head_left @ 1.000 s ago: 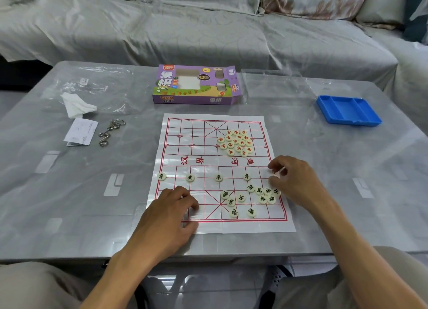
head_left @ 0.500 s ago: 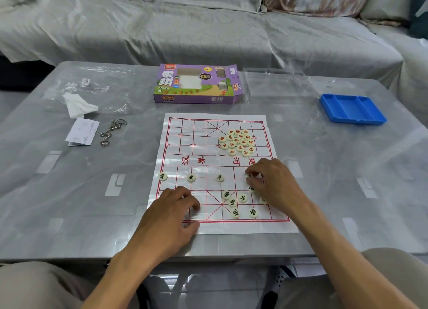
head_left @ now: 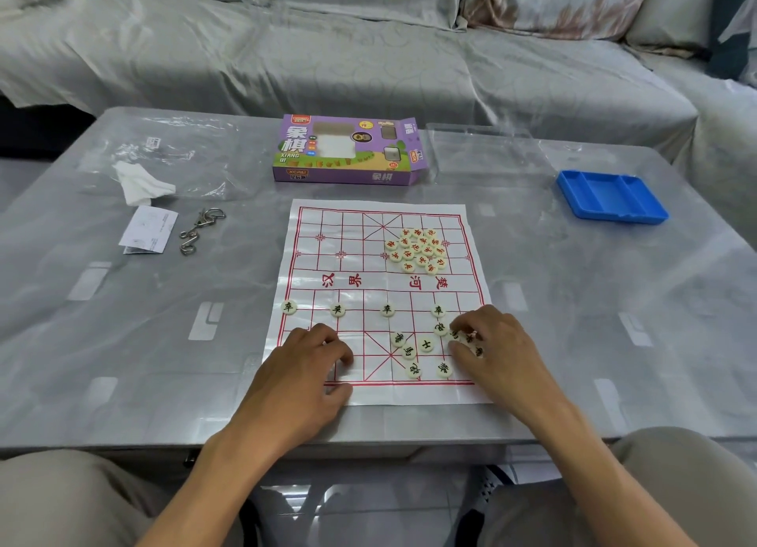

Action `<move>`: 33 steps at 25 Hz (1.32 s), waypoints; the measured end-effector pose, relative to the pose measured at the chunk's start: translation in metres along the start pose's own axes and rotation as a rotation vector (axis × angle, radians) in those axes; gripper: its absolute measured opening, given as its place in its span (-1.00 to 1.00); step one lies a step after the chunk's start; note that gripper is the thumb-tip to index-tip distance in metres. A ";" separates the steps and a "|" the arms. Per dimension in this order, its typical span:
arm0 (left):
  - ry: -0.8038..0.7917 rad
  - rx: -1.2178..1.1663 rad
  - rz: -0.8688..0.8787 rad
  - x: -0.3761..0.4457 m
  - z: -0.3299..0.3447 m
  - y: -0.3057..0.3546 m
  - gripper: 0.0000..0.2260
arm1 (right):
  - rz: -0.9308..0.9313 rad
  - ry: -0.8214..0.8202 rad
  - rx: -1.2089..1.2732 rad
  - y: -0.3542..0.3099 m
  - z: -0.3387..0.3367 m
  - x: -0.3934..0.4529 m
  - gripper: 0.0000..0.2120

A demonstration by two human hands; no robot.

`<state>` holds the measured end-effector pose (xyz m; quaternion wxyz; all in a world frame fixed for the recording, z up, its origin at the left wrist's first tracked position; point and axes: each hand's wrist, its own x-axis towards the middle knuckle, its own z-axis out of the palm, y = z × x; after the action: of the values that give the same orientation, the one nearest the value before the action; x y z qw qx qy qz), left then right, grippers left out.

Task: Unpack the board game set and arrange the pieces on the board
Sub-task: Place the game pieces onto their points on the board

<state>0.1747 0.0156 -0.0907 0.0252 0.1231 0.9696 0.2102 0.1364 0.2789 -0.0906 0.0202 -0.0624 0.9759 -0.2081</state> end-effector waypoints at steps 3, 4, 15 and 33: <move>0.002 -0.014 -0.001 0.000 -0.001 0.000 -0.74 | 0.028 0.088 -0.031 -0.005 0.001 -0.001 -0.76; 0.000 -0.016 0.000 0.000 -0.001 0.000 -0.74 | 0.051 0.113 -0.051 -0.004 0.000 0.000 -0.74; -0.012 -0.010 -0.011 0.001 -0.001 0.001 -0.74 | 0.013 0.094 -0.064 -0.007 0.007 0.005 -0.74; -0.024 0.007 -0.020 0.002 -0.001 0.002 -0.73 | -0.021 0.084 -0.052 -0.023 0.016 0.015 -0.84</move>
<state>0.1730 0.0170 -0.0888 0.0386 0.1159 0.9711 0.2049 0.1252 0.2499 -0.0966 -0.0246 -0.0644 0.9802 -0.1854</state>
